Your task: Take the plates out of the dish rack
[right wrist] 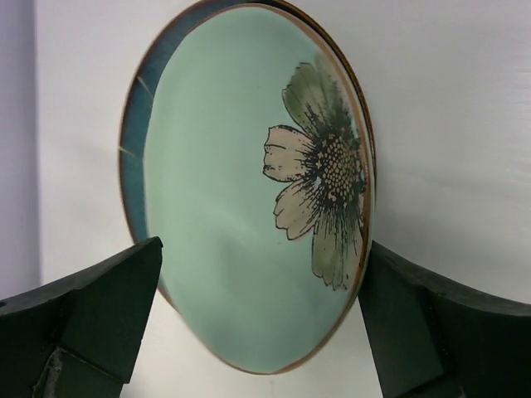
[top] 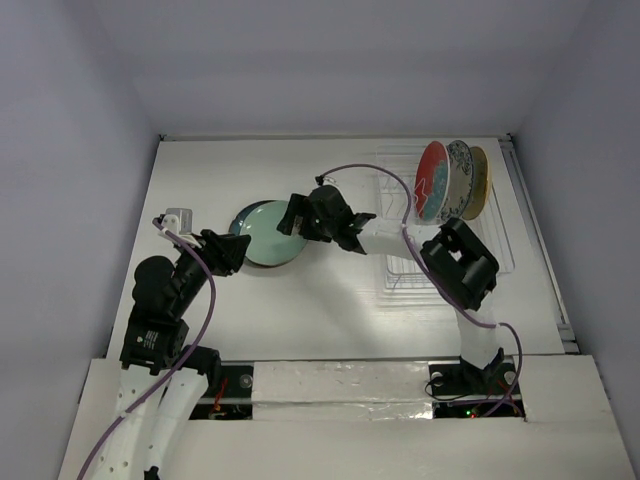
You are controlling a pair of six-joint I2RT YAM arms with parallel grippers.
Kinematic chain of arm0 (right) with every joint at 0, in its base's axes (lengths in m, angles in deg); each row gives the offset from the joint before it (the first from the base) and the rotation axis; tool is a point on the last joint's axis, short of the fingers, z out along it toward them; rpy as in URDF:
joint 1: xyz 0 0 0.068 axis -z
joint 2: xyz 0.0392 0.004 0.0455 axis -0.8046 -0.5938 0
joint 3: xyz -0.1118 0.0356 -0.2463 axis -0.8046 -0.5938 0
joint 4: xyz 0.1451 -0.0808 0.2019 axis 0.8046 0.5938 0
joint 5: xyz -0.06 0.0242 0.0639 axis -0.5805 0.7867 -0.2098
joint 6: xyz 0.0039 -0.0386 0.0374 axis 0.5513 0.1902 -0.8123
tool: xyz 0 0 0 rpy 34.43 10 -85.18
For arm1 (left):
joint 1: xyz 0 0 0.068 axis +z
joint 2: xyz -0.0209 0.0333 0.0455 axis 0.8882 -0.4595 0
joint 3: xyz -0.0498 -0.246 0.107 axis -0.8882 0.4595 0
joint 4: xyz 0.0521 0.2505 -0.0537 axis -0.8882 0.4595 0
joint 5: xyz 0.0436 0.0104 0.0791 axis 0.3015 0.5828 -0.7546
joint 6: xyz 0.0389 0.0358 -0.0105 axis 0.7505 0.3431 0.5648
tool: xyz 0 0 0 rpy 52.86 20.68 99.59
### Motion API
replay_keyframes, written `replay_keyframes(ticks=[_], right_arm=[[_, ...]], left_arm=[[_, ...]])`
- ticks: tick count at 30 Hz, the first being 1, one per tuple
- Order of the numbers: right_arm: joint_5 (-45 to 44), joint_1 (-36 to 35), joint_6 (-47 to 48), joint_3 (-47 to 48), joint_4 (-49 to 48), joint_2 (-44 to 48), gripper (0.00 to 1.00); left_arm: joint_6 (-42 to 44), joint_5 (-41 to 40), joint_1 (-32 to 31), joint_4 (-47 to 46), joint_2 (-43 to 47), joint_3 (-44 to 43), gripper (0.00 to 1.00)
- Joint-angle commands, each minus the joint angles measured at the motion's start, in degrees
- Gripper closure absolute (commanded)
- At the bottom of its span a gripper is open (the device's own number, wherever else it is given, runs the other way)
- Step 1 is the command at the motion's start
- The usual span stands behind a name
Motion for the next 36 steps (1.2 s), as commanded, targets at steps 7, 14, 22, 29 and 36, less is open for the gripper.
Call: replay_keyframes(ticks=[7,14,22,29,36], right_arm=[[-19.56,-1.31,15.88,4.07,21.58,9.18,0.00],[-29.23,0.71,22.20,-1.37,25.37,24.20,0.91],[-37.33,18.08,26.78,-6.99,31.25,40.30,0.93],[-33.29,27.24,30.56,-6.84,30.03,38.21,0.38],[-28.98,31.65,33.37,0.54,30.73,27.22,0.46]], left_arm=[[-0.24,0.75,0.41,-1.82,0.63,0.84,0.60],[-0.25,0.75,0.41,-1.91,0.54,0.84,0.60],[-0.16,0.75,0.41,-1.82,0.72,0.93,0.60],[-0.25,0.75,0.41,-1.82,0.72,0.84,0.60],[-0.24,0.49,0.41,-1.73,1.07,0.84,0.59]])
